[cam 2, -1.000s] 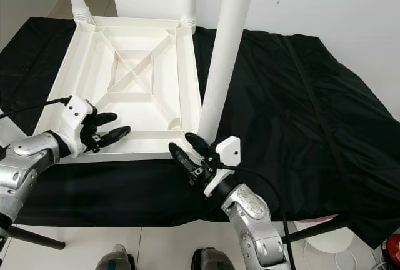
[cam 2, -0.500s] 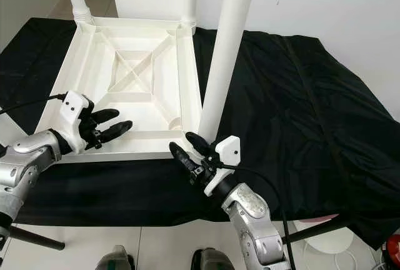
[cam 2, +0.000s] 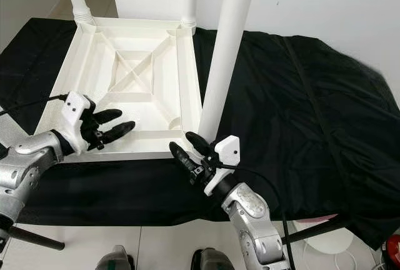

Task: Building children table

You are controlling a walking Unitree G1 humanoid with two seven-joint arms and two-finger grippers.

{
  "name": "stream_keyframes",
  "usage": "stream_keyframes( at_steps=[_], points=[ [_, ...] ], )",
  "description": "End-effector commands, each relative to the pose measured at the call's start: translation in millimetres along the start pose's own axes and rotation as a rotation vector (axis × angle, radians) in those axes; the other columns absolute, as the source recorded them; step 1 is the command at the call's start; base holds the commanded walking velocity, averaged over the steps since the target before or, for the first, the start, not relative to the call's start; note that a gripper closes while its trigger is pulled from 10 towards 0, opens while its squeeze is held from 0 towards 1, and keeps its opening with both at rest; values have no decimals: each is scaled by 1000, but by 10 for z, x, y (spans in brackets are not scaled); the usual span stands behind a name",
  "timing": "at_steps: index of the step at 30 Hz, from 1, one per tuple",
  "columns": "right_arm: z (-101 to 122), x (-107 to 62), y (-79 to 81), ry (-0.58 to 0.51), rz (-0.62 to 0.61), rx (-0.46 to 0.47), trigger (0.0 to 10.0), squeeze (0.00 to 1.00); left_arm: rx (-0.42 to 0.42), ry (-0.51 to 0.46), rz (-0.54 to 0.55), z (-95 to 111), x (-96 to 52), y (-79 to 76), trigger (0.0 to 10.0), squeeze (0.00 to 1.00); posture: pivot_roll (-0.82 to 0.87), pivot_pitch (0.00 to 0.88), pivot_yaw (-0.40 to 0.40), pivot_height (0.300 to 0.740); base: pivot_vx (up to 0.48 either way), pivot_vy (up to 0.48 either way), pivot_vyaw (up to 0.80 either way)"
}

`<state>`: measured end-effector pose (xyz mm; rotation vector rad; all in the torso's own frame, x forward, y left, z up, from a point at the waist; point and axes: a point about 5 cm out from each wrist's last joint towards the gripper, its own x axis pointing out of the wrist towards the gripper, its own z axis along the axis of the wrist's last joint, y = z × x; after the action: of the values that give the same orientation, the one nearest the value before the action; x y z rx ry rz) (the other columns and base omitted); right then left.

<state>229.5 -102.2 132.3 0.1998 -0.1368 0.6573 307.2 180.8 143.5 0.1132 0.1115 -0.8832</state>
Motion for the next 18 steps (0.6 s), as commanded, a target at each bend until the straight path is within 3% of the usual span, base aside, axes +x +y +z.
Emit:
stream_keyframes(
  at_steps=[1, 6, 10, 14, 18],
  points=[
    [-42, -100, -254, 21, -192, -5, 10000, 0, 31, 17, -253, 4, -20, -131, 10000, 0, 40, 43, -41, 740, 0, 0, 0],
    [-97, -149, -251, 39, -246, -22, 10000, 0, 34, 23, -255, -5, -16, -135, 10000, 0, 38, 46, -40, 740, 0, 0, 0],
    [-107, -137, -121, 38, -170, -41, 10000, 0, 38, 30, -259, -15, -20, -137, 10000, 0, 29, 54, -34, 740, 0, 0, 0],
    [-94, -101, -143, 32, -157, -68, 10000, 0, 37, 30, -262, -10, 2, -130, 10000, 0, 27, 55, -32, 740, 0, 0, 0],
    [-55, -102, -252, 15, -246, -108, 10000, 0, 44, 32, -269, -14, 22, -141, 10000, 0, 22, 54, -31, 740, 0, 0, 0]
  ],
)
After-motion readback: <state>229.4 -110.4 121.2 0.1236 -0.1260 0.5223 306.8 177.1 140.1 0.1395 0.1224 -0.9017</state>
